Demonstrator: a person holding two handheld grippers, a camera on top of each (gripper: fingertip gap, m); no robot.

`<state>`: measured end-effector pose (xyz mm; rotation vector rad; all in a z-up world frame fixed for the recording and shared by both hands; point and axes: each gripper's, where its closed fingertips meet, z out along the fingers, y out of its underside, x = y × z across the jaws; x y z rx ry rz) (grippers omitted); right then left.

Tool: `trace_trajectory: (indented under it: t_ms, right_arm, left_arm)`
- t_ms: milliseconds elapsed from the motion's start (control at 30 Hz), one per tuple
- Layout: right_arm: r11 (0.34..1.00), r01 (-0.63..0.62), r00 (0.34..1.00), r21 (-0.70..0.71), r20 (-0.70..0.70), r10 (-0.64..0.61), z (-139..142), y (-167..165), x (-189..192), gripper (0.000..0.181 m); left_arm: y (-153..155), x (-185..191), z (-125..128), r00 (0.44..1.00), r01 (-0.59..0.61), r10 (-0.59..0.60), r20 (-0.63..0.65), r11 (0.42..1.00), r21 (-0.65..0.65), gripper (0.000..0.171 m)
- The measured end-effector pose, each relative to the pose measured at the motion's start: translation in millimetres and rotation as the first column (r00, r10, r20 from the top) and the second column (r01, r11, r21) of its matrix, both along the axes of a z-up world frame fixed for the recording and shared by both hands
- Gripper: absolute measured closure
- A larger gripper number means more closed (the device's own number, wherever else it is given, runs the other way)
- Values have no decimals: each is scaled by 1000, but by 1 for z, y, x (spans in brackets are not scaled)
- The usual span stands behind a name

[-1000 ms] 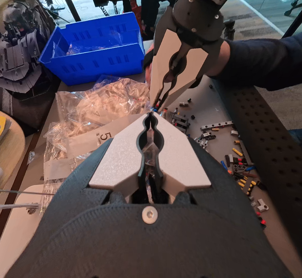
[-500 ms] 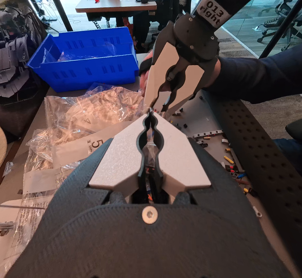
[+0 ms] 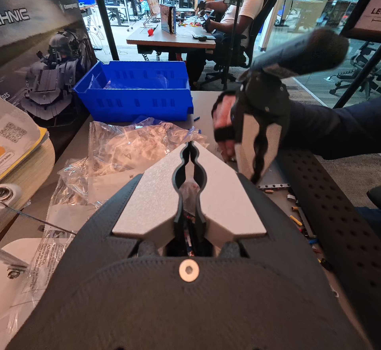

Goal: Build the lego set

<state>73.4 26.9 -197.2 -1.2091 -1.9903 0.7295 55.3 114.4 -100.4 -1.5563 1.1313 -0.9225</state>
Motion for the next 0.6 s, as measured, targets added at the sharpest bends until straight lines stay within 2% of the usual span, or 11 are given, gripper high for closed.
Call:
trace_trajectory:
  t_ms: [100, 233, 600]
  right_arm:
    - [999, -52, 987, 6, 150, 51, -31, -15, -3, 176]
    - [997, -46, 967, 60, 253, 30, -55, -13, -5, 176]
    - [989, -46, 948, 140, 318, -1, -71, -11, -11, 175]
  left_arm:
    - [1, 0, -1, 1000, -4, 4, -3, 1000, 0, 171]
    - [1, 0, -2, 1000, -5, 5, -9, 1000, 2, 171]
    - [1, 1, -3, 1000, -3, 3, -23, 1000, 5, 171]
